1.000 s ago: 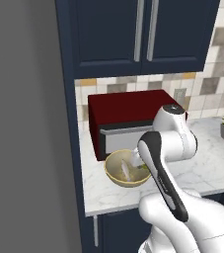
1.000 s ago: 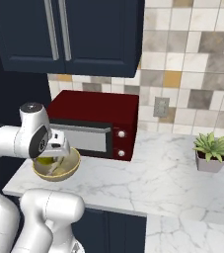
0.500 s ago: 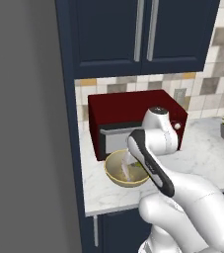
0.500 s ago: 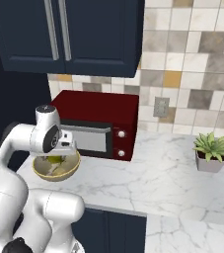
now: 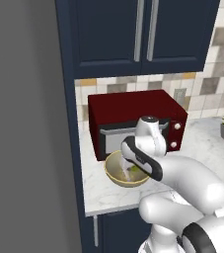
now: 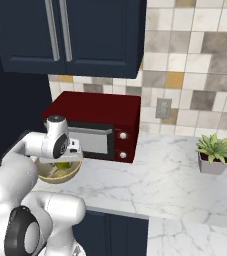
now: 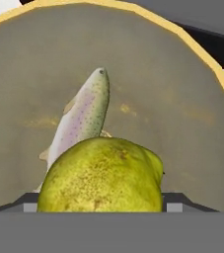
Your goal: Take the pear, fish, and kiwi from the freezer and place them in the bowl on the counter.
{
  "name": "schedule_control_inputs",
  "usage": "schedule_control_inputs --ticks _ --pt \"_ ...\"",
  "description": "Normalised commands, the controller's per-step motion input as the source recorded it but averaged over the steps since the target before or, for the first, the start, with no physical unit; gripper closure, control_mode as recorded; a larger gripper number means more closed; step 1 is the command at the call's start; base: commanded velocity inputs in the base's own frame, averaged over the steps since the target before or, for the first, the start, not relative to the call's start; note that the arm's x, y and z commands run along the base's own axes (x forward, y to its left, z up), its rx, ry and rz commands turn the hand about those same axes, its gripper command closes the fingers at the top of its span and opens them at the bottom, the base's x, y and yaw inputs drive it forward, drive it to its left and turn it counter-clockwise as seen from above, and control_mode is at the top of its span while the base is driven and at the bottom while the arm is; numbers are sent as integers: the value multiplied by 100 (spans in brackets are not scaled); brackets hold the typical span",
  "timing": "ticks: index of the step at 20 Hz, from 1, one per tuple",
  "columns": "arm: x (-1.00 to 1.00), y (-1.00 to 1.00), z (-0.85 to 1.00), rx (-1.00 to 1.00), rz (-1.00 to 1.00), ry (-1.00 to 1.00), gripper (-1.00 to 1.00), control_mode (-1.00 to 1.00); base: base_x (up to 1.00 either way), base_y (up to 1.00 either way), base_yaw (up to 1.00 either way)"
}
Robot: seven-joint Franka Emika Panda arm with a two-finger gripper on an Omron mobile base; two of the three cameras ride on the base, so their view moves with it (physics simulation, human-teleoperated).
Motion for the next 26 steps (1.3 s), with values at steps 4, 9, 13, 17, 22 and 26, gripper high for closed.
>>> schedule_control_inputs --ticks 4,9,13,17,22,26 --pt "20 0 -46 0 2 0 100 -100 0 0 0" --pt "10 0 -26 0 1 0 100 -100 0 0 0" --pt "0 0 0 0 0 0 -100 -100 0 0 0" --pt "0 0 0 0 0 0 -100 -100 0 0 0" --pt "-1 0 2 0 0 -2 -100 -100 0 0 0" --pt "-13 0 19 0 0 -4 -100 -100 0 0 0"
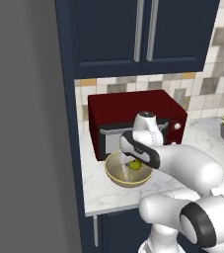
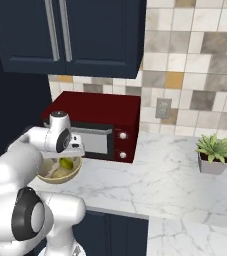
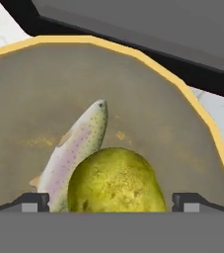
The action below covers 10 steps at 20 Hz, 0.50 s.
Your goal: Take the pear, fish, and kiwi from the freezer and place them in the bowl on the counter.
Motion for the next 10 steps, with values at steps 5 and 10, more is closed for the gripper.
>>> schedule_control_inputs --ticks 5,10 --pt "-50 -9 55 0 -2 -5 -100 -100 0 0 0" --pt "-79 -27 55 0 -10 -6 -100 -100 0 0 0"
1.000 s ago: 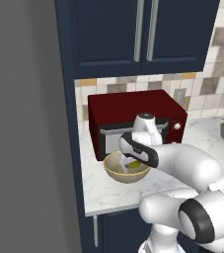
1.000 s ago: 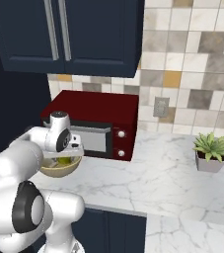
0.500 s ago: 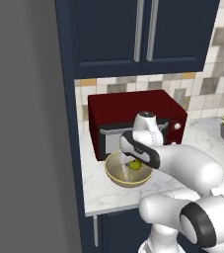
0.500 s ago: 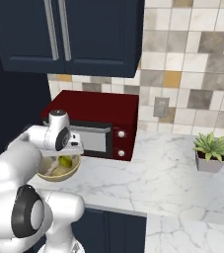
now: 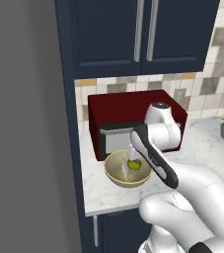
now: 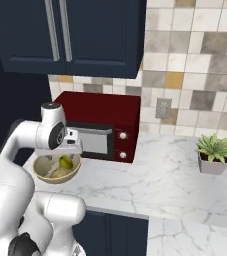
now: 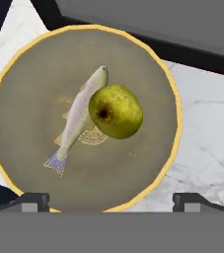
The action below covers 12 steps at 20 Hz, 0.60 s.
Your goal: Take the pear, fish, and kiwi from the freezer and place them in the bowl on the counter.
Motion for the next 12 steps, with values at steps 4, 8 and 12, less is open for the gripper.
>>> schedule_control_inputs --ticks 4,8,12 --pt "-100 -38 47 0 -21 -7 -100 -100 0 0 0" --pt "-86 -26 62 0 -26 -6 -100 -100 0 0 0" --pt "-62 -21 90 0 -21 -1 -100 -100 0 0 0"
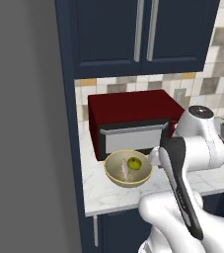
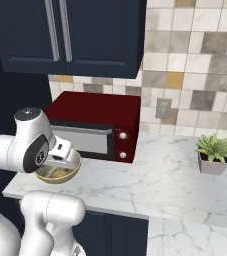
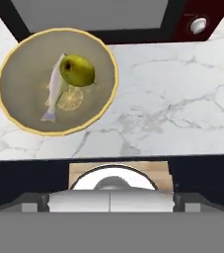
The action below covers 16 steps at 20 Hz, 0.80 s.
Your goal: Take the pear, fish, and kiwi from the freezer and place them in the bowl on the counter.
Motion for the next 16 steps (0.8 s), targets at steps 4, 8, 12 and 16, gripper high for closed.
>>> schedule_control_inputs --ticks 4,8,12,16 --pt "-49 -14 96 0 -9 -3 -100 -100 0 0 0" --pt "-63 0 98 -3 1 -3 -100 -100 0 0 0" --pt "-84 0 88 -8 0 -1 -100 -100 0 0 0" --pt "-81 -4 79 -6 0 -10 -100 -100 0 0 0"
